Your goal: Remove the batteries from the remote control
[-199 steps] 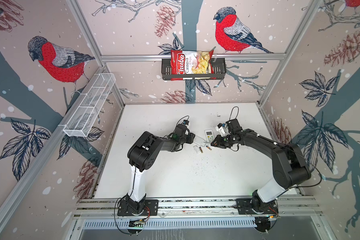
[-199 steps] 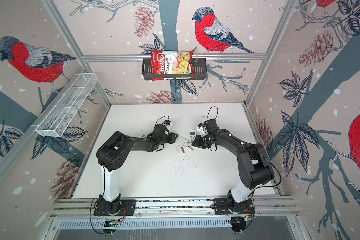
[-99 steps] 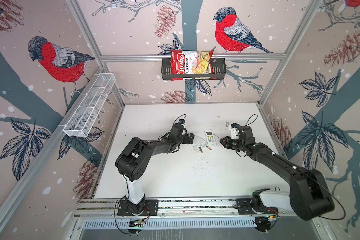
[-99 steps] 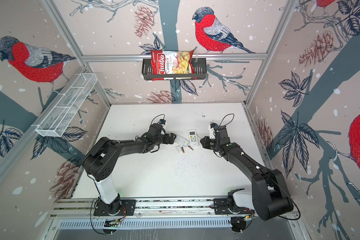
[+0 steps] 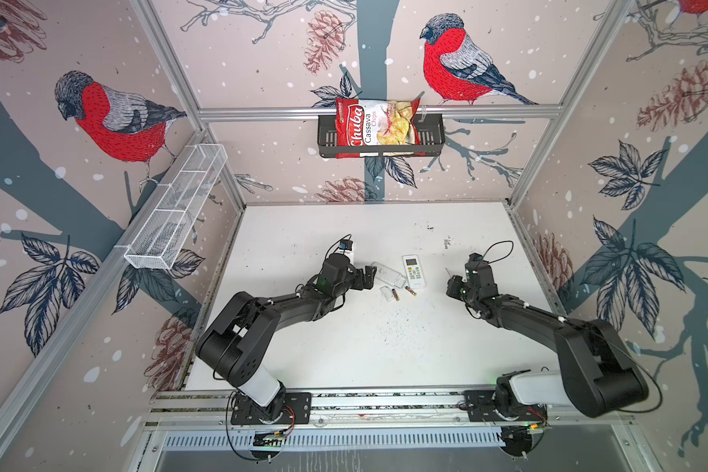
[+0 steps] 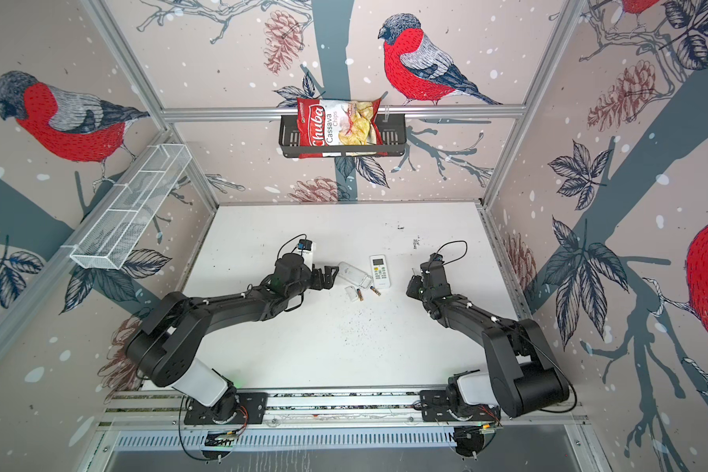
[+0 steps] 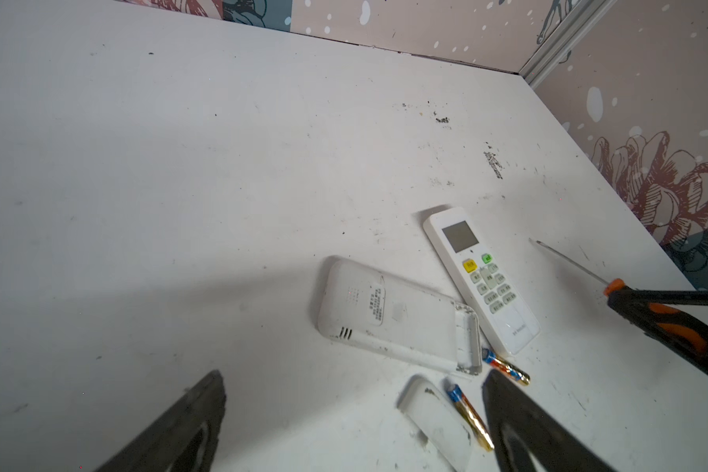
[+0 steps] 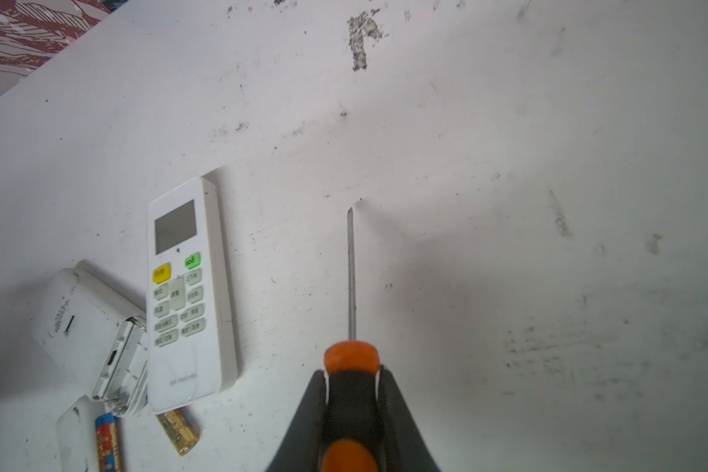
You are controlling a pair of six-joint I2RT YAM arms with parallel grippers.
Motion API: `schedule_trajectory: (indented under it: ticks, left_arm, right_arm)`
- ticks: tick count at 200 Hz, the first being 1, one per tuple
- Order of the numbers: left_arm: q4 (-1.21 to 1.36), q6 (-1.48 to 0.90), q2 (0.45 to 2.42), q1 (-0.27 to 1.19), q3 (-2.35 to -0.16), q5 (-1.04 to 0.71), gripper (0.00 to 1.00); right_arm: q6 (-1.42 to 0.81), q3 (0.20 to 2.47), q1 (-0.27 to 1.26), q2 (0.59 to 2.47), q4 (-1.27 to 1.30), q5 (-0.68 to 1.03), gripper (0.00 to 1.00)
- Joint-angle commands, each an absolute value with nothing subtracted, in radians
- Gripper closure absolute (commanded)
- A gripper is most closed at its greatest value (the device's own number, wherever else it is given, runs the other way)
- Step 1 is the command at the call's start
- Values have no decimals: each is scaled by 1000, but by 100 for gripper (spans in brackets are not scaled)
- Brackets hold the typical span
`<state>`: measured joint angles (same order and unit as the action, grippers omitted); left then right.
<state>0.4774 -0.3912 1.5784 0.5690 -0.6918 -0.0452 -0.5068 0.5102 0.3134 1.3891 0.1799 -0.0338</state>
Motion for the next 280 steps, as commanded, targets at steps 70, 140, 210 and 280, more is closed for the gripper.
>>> schedule_trajectory:
  ticks: [70, 140, 210, 280]
  left_arm:
    - [390, -340, 1493, 571, -694, -78, 5]
    - [123, -372, 1610, 630, -917, -16, 8]
    - [-60, -414, 1959, 744, -1351, 41, 11]
    - [-298, -456, 2311, 777, -1812, 111, 11]
  right_arm:
    - [-495, 561, 327, 1551, 201, -38, 65]
    - [-495, 550, 302, 1488, 198, 17, 45]
    - [-569, 423, 207, 1199, 277, 83, 19]
    - [-607, 365, 199, 1010, 271, 92, 11]
